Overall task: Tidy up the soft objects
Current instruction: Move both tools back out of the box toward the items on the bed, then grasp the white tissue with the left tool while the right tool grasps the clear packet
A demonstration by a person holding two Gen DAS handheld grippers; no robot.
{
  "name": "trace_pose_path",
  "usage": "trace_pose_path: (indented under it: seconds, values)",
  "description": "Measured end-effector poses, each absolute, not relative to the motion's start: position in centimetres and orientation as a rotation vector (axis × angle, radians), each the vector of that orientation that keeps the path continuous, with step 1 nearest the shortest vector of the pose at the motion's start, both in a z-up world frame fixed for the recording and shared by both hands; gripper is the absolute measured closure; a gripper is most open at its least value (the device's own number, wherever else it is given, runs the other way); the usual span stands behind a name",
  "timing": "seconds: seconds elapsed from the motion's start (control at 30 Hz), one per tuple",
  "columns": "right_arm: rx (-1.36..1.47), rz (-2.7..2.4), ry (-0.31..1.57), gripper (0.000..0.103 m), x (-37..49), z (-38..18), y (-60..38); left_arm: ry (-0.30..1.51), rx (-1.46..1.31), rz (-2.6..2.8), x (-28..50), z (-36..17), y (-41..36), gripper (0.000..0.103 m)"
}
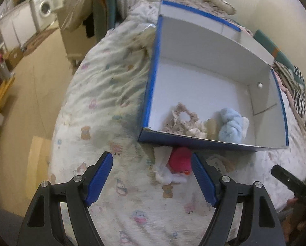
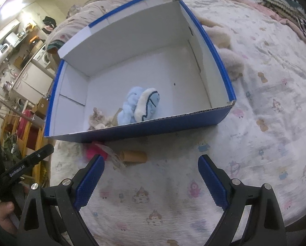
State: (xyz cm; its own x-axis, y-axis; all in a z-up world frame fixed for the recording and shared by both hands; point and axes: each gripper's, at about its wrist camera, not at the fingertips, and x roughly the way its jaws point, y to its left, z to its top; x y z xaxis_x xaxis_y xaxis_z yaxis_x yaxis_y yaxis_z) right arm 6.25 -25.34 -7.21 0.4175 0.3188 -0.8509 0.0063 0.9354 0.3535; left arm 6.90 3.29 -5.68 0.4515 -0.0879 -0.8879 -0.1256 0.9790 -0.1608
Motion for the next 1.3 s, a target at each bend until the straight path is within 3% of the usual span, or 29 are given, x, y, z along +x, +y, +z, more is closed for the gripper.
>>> trace_pose_path:
  seconds: [0.27,0.47,0.57,0.73,0.8,0.93,1.1,1.17,1.3]
  values:
    - [0.314,0.188,1.182,0.005,6.9,-8.4,-24.7,1.211,-0.268,0.004,8.4,-8.5,3.2,0.028]
    - [0.291,0.193,1.195,0.005,7.2,-8.8,-24.1,1.374,-0.292,-0.029,9.5,-12.5,2.2,0.051]
    - [0.281,0.195,1.207,0.005,7.4,-9.1,-23.9,1.405,-0.305,-0.024,9.8,-13.7,2.3,0.068]
    - [0.275,0.211,1.231,0.005,7.9,-9.7,-23.6,1.457,-0.343,-0.045,10.4,-15.1,2.3,0.069]
    - [0.302,0.219,1.240,0.005,8.1,-9.8,-23.7,1.475,-0.332,-0.047,10.4,-15.5,2.1,0.083]
    - [0.428,0.267,1.270,0.005,8.4,-10.6,-24.5,1.468,-0.325,-0.056,10.1,-14.8,2.2,0.083]
    - [0.525,0.333,1.303,0.028,8.6,-11.5,-23.9,1.385,-0.279,-0.069,8.8,-12.1,2.3,0.083]
    - [0.537,0.361,1.314,0.046,8.8,-11.7,-23.1,1.358,-0.247,-0.063,8.4,-11.3,2.4,0.083]
    - [0.531,0.401,1.345,0.049,9.3,-12.3,-20.7,1.338,-0.241,-0.058,7.9,-10.5,3.1,0.083]
